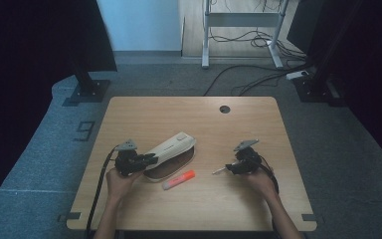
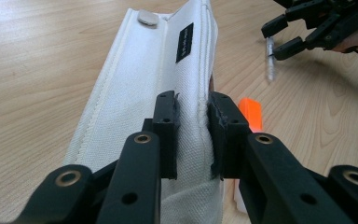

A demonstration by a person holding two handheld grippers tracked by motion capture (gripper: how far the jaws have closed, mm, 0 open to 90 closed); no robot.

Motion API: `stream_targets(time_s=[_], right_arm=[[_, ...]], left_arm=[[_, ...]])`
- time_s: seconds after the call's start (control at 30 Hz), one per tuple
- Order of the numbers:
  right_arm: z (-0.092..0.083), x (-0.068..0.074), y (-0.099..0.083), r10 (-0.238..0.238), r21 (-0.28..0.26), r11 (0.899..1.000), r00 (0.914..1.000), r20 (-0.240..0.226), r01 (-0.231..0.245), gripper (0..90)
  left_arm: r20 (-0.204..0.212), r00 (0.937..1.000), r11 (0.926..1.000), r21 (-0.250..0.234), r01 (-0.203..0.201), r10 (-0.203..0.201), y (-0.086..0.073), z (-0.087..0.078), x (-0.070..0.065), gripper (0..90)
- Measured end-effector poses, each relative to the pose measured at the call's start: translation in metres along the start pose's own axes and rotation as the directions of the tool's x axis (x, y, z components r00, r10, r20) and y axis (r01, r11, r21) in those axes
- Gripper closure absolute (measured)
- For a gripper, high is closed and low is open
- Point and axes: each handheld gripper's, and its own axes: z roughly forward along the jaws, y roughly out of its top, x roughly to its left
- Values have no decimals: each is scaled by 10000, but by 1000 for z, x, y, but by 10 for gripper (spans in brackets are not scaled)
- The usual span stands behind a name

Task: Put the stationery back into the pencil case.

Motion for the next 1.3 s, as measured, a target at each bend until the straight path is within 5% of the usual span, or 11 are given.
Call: stream_targets(time_s=[0.83, 1.3], right_arm=[[2, -13, 5, -104, 308, 9995, 9999, -138, 108, 655], [-11, -35, -12, 528, 372, 9979, 9985, -150, -522, 762]], left_arm=[[21, 10000, 10000, 38, 1, -2, 0, 0, 0, 738], [67, 10000, 10000, 43, 25, -26, 0, 2, 0, 737]])
